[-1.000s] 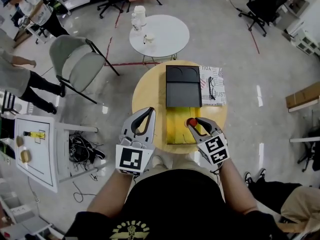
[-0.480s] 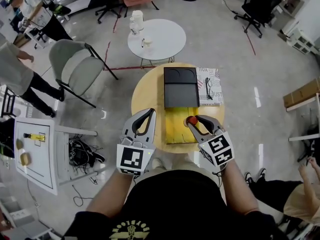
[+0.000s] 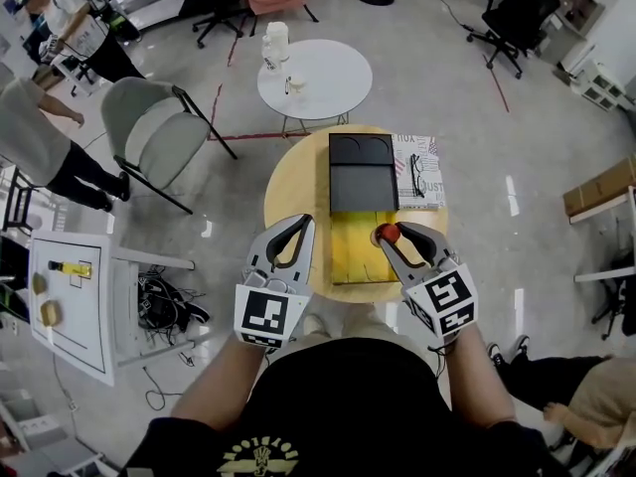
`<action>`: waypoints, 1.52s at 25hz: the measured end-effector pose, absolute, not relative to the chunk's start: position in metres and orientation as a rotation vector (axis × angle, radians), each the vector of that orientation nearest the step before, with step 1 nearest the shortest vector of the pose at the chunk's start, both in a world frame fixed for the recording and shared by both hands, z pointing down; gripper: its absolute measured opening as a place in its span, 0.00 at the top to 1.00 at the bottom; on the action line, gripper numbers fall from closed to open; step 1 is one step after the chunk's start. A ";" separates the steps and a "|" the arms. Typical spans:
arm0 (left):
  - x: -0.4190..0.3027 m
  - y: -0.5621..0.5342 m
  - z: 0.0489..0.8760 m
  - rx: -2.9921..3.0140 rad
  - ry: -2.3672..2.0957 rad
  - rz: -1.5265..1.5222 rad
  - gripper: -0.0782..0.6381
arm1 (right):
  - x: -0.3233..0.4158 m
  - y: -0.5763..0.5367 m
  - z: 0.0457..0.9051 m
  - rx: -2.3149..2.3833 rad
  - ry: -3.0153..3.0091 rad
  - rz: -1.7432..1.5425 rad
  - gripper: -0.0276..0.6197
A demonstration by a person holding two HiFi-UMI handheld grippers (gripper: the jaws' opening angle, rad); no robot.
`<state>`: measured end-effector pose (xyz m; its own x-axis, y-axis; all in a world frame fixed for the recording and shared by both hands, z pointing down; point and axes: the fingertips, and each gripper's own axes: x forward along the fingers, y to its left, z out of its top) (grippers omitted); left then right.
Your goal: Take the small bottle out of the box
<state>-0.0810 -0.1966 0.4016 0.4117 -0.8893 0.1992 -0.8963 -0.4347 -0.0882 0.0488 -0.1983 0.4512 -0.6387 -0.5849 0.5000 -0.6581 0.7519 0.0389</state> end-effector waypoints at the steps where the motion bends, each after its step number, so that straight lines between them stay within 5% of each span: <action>1: -0.081 -0.196 0.401 2.616 -1.652 0.335 0.87 | 0.048 -0.198 0.448 0.937 -2.459 0.204 0.73; 38: -0.098 -0.179 0.382 2.650 -1.654 0.311 0.87 | 0.028 -0.179 0.393 0.992 -2.546 0.175 0.73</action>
<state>-0.0979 -0.1794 0.3816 0.4251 -0.8894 0.1682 -0.8898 -0.4446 -0.1024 0.0285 -0.1794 0.3930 -0.6679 -0.6218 0.4091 -0.6718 0.7402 0.0283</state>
